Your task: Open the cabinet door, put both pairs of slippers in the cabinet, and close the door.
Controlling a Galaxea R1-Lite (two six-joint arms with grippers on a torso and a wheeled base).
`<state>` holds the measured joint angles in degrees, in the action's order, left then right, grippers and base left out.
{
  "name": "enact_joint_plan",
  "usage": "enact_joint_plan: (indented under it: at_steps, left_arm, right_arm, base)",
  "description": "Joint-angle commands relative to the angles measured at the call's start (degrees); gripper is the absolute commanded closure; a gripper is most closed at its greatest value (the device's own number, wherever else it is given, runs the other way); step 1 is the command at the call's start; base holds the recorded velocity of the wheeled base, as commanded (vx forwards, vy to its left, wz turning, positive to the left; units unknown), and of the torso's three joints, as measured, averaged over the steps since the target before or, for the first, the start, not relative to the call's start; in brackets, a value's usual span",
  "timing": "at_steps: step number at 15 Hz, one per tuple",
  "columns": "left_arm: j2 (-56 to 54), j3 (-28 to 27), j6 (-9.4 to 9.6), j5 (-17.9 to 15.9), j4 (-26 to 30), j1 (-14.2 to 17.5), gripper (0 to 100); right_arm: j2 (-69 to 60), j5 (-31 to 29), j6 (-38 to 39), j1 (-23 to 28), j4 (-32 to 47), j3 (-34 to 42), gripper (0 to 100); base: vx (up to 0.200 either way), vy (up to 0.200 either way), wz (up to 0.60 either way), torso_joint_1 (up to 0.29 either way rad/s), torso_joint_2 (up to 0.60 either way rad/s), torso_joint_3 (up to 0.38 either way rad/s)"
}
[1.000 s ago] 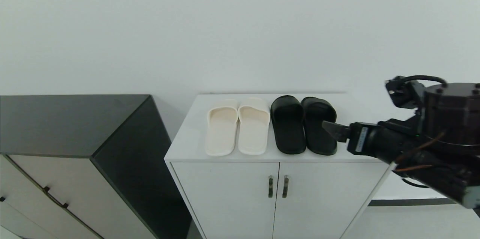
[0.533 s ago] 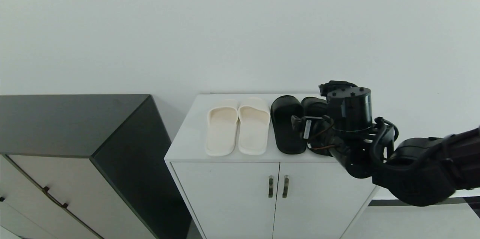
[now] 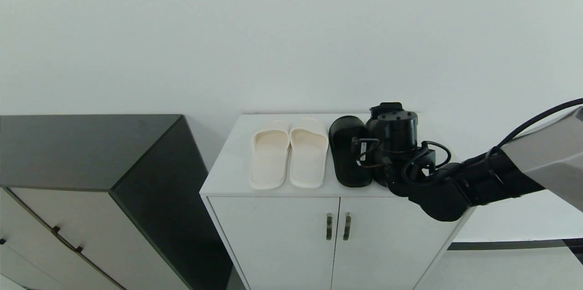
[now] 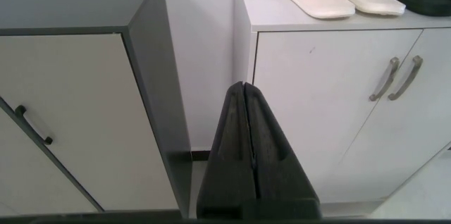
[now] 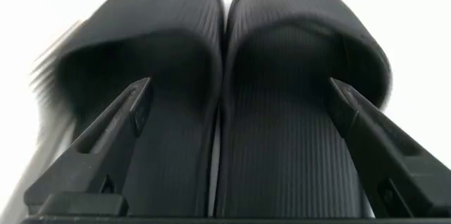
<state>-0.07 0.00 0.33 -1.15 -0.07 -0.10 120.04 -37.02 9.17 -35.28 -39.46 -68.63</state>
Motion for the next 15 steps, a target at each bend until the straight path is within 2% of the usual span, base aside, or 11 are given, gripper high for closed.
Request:
enact_joint_plan:
  at_steps: [1,6,7,12,15]
  left_arm:
    - [0.1,0.0,0.02,0.0,0.0,0.0,100]
    - [0.1,0.0,0.02,0.0,0.0,0.0,100]
    - [0.1,0.0,0.02,0.0,0.0,0.0,100]
    - [0.1,0.0,-0.07,0.0,0.0,0.0,100]
    - [0.1,0.0,-0.07,0.1,0.0,0.0,100]
  right_arm:
    - [3.9,0.1,-1.2,1.3,0.0,-3.7,0]
    - [8.3,0.5,-4.2,2.0,0.3,-11.3,0]
    - [8.9,0.5,-4.2,2.1,0.3,-12.1,100]
    - [8.5,0.4,-4.7,2.3,0.2,-12.1,100]
    - [3.7,0.2,-4.9,1.7,0.2,-9.4,100]
  base:
    - [0.000,0.000,0.00,0.000,0.00,0.000]
    - [0.000,0.000,0.00,0.000,0.00,0.000]
    - [0.000,0.000,0.00,0.000,0.00,0.000]
    - [0.000,0.000,0.00,0.000,0.00,0.000]
    - [0.000,0.000,0.00,0.000,0.00,0.000]
